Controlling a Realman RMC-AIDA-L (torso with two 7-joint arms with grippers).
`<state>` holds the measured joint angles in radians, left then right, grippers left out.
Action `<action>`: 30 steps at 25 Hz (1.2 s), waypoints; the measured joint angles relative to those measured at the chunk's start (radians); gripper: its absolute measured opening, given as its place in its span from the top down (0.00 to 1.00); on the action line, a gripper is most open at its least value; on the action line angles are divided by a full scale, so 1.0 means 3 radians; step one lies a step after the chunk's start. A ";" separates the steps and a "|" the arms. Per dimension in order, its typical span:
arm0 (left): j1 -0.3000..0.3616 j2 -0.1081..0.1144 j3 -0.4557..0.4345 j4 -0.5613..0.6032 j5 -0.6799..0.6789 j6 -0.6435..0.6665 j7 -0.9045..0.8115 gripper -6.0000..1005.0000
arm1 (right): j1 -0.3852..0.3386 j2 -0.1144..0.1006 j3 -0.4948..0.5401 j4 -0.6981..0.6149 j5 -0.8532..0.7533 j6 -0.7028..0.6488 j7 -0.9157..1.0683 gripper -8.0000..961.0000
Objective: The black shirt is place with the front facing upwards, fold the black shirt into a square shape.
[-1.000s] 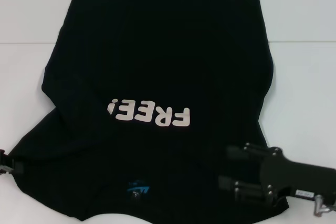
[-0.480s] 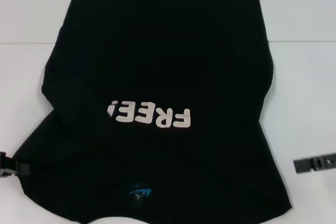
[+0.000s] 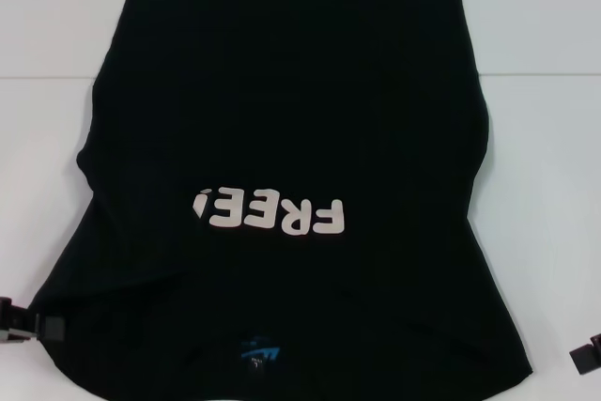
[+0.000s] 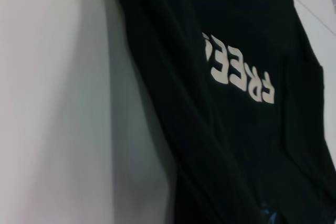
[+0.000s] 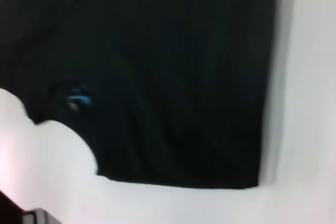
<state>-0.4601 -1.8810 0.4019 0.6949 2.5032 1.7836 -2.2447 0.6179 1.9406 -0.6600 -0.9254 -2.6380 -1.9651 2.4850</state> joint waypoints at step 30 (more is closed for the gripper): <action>0.0044 -0.0024 -0.0057 -0.0128 -0.0004 0.0033 0.0105 0.98 | 0.0123 0.0264 -0.0463 0.0326 -0.0094 0.0763 -0.0011 0.21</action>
<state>-0.4469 -1.8883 0.3849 0.6564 2.5019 1.7936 -2.2131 0.6547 2.0199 -0.7989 -0.8277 -2.6661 -1.7363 2.4816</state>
